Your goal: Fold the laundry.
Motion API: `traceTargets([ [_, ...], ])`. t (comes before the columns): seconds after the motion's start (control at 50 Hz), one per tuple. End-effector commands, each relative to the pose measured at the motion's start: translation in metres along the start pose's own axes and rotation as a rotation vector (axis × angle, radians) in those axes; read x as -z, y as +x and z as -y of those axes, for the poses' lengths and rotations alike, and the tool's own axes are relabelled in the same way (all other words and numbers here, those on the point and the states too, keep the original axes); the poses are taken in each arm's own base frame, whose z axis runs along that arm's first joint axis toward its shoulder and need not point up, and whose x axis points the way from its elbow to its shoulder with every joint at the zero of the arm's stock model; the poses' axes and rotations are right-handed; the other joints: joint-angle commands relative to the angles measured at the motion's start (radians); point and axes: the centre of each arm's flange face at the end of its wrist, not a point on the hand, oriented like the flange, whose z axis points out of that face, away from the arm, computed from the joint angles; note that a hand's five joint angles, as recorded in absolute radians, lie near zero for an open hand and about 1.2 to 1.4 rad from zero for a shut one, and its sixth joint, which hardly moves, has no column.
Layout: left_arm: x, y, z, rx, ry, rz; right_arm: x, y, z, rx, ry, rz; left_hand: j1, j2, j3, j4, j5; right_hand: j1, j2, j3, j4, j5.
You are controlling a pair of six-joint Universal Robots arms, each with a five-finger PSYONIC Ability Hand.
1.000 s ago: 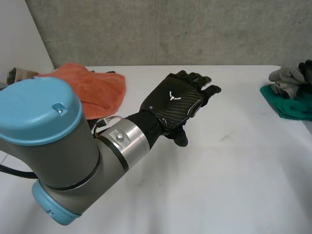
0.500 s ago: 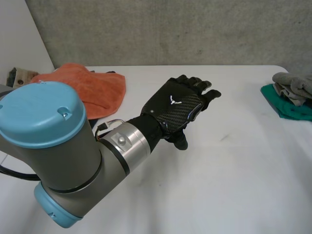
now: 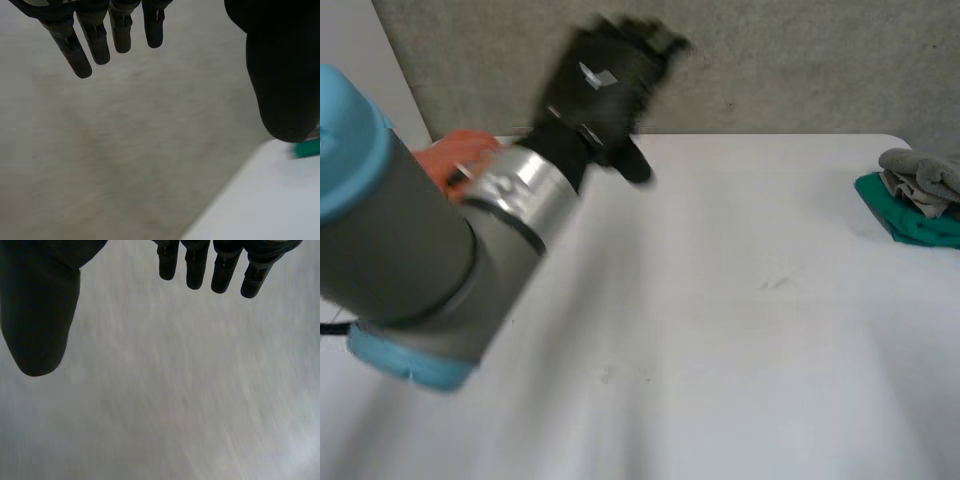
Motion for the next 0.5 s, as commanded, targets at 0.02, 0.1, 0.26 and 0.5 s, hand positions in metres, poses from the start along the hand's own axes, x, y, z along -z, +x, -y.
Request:
traceTargets([
  [0.02, -0.029, -0.113, -0.046, -0.128, -0.132, 0.300, 0.086, -0.091, 0.094, -0.278, 0.243, 0.470, 0.005, -0.006, -0.011, -0.007, -0.026, -0.053, -0.037, -0.039, -0.035, -0.042],
  [0.1, -0.030, -0.166, -0.102, -0.216, -0.270, 0.335, 0.147, -0.140, 0.123, -0.353, 0.265, 0.697, 0.002, -0.009, -0.014, -0.010, -0.029, -0.053, -0.037, -0.039, -0.035, -0.042],
  [0.26, -0.029, -0.186, -0.214, -0.353, -0.446, 0.153, 0.229, -0.188, 0.123, -0.347, 0.096, 0.932, 0.023, 0.011, 0.006, 0.010, -0.009, -0.053, -0.037, -0.039, -0.035, -0.042],
  [0.5, -0.047, -0.215, -0.299, -0.426, -0.411, 0.142, 0.272, -0.206, 0.091, -0.248, -0.062, 1.031, 0.231, 0.219, 0.214, 0.218, 0.199, -0.053, -0.037, -0.039, -0.035, -0.042],
])
